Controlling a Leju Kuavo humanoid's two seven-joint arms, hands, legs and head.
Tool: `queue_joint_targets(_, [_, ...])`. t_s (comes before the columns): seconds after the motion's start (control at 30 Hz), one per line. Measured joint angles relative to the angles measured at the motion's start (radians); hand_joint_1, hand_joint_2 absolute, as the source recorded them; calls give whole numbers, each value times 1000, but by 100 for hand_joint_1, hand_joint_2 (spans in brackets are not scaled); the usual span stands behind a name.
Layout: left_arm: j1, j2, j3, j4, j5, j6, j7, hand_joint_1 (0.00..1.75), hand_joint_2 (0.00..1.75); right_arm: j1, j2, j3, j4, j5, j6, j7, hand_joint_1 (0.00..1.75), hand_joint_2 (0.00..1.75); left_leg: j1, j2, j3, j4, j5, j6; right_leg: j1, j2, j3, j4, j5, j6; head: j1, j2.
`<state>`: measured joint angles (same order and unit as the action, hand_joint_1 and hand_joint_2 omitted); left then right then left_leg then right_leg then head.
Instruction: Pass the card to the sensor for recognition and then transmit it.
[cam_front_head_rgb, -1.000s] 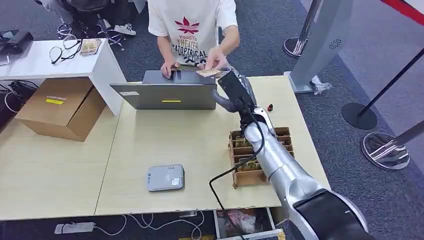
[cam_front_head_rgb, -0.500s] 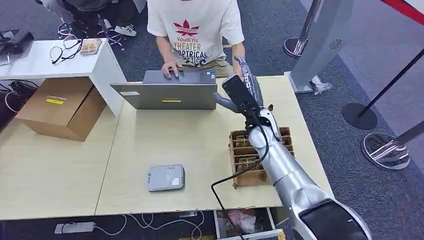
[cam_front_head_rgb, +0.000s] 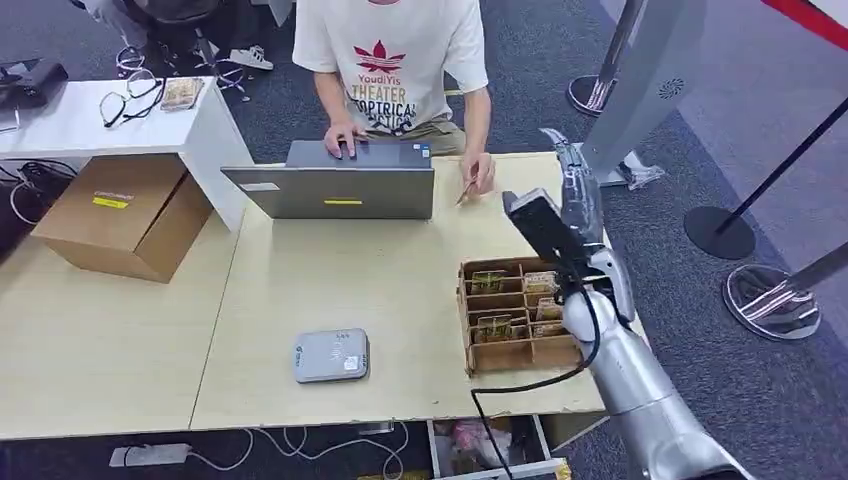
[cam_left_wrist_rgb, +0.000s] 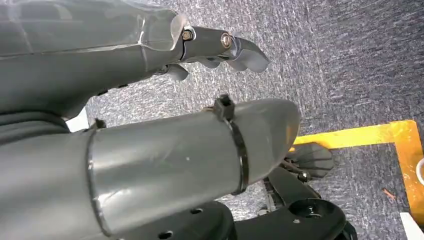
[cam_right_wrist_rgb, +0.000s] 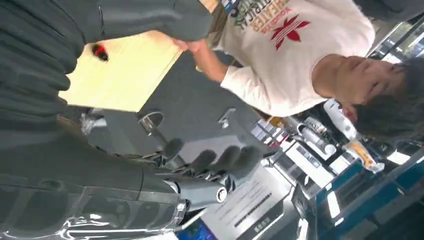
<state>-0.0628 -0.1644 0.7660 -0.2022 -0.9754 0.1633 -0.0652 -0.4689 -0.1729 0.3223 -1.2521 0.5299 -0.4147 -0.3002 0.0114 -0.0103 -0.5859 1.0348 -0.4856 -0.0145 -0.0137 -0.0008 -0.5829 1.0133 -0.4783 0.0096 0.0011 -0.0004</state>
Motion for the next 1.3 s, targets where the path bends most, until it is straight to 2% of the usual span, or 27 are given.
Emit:
queue_joint_targets(0.03, [0,0,0,0,0,-1,0,0,0,18,-13,-8,-20,6,0,3,82,175,0,0,0,0,0,0,0,0,0,0,0,0,0,0])
queue_joint_targets(0.07, [1,0,0,0,0,-2,0,0,0,34,-22,-14,-36,10,0,3,86,175,0,0,0,0,0,0,0,0,0,0,0,0,0,0])
queue_joint_targets(0.13, [1,0,0,0,0,-2,0,0,0,61,-44,-22,-67,22,0,4,84,175,0,0,0,0,0,0,0,0,0,0,0,0,0,0])
queue_joint_targets(0.23, [1,0,0,0,4,-2,-1,0,0,101,-65,-33,-104,38,1,5,73,175,0,0,0,0,0,0,0,0,0,0,0,0,0,0])
queue_joint_targets(0.27, [1,0,0,0,6,-2,-3,0,0,115,-71,-34,-116,44,2,5,65,175,0,0,0,0,0,0,0,0,0,0,0,0,0,0])
queue_joint_targets(0.37, [3,2,0,0,13,-1,-10,0,0,145,-83,-34,-143,55,3,5,70,175,0,1,0,0,0,0,0,0,0,0,0,0,0,0])
queue_joint_targets(0.47, [4,3,1,0,18,1,-11,0,0,159,-92,-34,-154,57,6,4,66,175,0,1,0,0,0,0,0,0,0,0,0,0,0,0])
queue_joint_targets(0.7, [4,5,9,0,21,2,-13,0,0,185,-102,-32,-175,83,12,13,82,175,0,1,0,0,0,0,0,0,0,0,0,0,0,0])
queue_joint_targets(0.9, [5,6,11,0,24,2,-16,0,0,223,-113,-30,-188,109,16,26,77,175,0,0,0,0,0,0,0,0,0,0,0,0,0,0])
queue_joint_targets(0.93, [5,6,12,0,24,2,-18,0,0,229,-115,-30,-189,111,16,27,89,175,0,0,0,0,0,0,0,0,0,0,0,0,0,0])
queue_joint_targets(0.97, [5,5,13,0,24,2,-18,0,0,235,-117,-30,-191,116,16,31,87,175,0,0,0,0,0,0,0,0,0,0,0,0,0,0])
queue_joint_targets(1.0, [5,6,13,0,24,2,-19,0,0,240,-119,-30,-191,122,16,35,79,175,0,0,0,0,0,0,0,0,0,0,0,0,0,0])
queue_joint_targets(1.27, [6,6,18,0,25,2,-21,0,0,284,-139,-30,-197,130,19,50,79,175,0,1,0,0,0,0,0,0,0,0,0,0,0,0])
queue_joint_targets(1.3, [6,6,18,0,25,2,-21,0,0,286,-141,-30,-197,130,19,51,84,175,0,1,0,0,0,0,0,0,0,0,0,0,0,0])
